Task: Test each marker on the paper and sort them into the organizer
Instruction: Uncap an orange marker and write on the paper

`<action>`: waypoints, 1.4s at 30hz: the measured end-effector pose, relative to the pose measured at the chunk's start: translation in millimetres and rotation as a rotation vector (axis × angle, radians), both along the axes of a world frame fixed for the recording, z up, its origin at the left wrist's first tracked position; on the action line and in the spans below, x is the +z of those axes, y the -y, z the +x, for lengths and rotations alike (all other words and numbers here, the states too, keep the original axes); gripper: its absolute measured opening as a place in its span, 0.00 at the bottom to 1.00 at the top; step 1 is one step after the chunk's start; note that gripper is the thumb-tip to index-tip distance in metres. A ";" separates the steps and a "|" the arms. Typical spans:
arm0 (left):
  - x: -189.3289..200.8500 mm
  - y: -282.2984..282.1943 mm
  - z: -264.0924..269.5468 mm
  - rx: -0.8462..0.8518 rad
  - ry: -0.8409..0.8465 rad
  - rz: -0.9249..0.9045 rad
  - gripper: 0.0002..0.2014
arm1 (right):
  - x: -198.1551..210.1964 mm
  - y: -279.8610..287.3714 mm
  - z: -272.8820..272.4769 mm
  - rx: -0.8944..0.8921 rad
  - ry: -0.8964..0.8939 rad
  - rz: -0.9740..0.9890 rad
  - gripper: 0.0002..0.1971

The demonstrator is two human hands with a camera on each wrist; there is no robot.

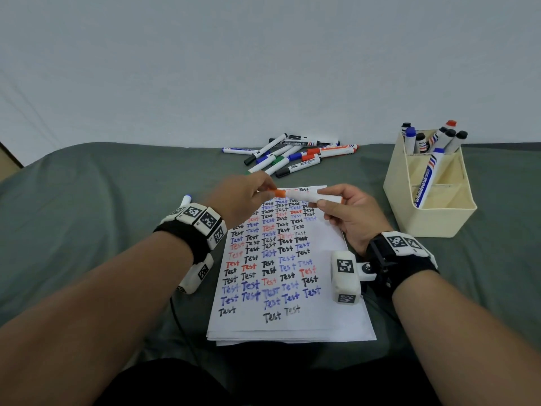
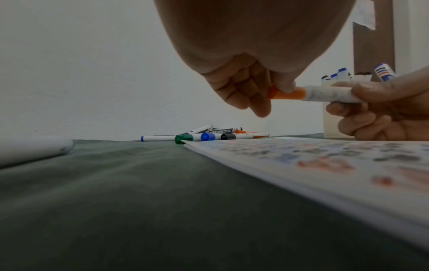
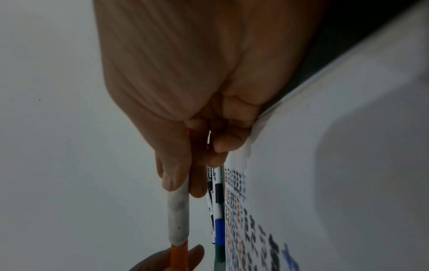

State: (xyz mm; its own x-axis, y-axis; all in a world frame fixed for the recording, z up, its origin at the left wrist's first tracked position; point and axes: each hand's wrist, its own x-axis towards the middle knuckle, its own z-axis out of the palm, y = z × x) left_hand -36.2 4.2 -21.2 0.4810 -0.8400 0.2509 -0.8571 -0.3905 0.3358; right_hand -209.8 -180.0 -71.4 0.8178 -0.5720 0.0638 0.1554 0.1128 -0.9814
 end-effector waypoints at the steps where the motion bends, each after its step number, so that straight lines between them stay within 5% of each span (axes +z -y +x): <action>1: 0.6 0.2 -1.8 -0.008 0.006 0.020 0.06 | 0.2 -0.3 0.0 0.002 -0.002 -0.004 0.12; 19: -5.5 8.1 -7.8 -0.076 -0.108 0.082 0.02 | -3.1 2.1 3.0 -0.012 -0.109 -0.114 0.12; 26: 2.4 9.1 -21.0 -0.225 0.090 0.155 0.21 | 0.3 0.1 4.4 0.063 -0.105 -0.131 0.20; 30: 4.0 -3.8 -13.3 -0.162 0.127 0.165 0.21 | 2.0 2.8 8.7 0.048 -0.126 -0.115 0.32; 35: -1.2 -37.1 13.9 0.081 0.148 0.211 0.19 | 11.6 -1.5 12.6 0.028 -0.225 -0.237 0.27; 42: -8.9 -86.7 47.2 0.338 0.158 0.395 0.07 | 49.7 -4.9 20.8 0.089 -0.492 -0.841 0.23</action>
State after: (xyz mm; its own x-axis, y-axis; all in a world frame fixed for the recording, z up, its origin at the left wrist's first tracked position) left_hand 11.0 90.9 -30.1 0.7228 -0.6900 0.0388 -0.6900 -0.7237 -0.0154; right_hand -189.1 -175.1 -21.7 0.9001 -0.4312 0.0625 -0.2683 -0.6617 -0.7001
